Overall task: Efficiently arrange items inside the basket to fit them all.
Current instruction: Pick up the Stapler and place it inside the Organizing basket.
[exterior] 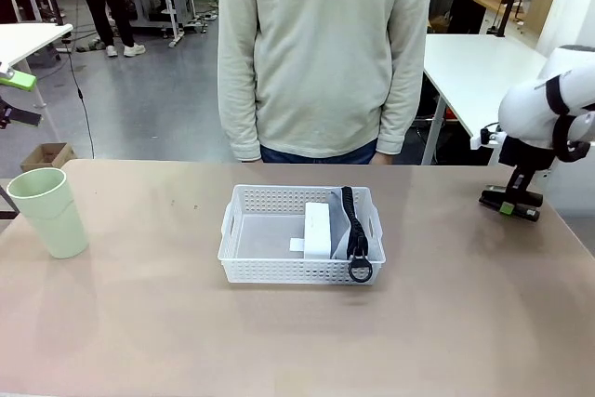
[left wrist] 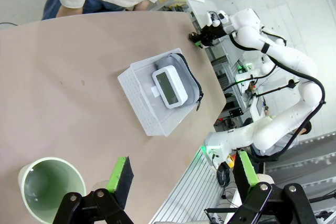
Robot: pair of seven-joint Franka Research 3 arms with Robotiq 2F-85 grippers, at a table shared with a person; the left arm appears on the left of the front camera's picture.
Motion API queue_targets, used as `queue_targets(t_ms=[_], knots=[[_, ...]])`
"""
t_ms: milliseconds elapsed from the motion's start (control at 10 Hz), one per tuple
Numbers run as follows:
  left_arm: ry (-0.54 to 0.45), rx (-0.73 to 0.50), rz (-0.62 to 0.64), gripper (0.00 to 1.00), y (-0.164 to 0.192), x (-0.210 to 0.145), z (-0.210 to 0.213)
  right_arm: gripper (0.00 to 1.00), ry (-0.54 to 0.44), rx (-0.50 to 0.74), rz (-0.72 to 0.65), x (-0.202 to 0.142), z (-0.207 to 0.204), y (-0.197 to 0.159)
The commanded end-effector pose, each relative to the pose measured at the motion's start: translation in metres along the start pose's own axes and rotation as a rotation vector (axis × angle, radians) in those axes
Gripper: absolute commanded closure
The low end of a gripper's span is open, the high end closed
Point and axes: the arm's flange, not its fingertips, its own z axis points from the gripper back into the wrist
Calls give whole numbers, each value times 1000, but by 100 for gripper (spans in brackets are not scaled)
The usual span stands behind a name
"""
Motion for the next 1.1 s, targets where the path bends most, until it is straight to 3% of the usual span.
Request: queue_targets(t_ms=[0,100,300,500,600,1000], knots=[[9,1,-10,0,-2,-2,2,100,49,43,-56,-24,90,38],[9,1,-10,0,-2,-2,2,100,68,75,-54,-32,127,63],[9,1,-10,0,-2,-2,2,100,55,18,-162,-54,176,112],[9,1,-10,0,-2,-2,2,100,-12,11,-188,-77,177,141],[9,1,-10,0,-2,-2,2,82,47,38,-136,-61,196,116],[9,1,-10,0,-2,-2,2,82,47,38,-136,-61,196,116]])
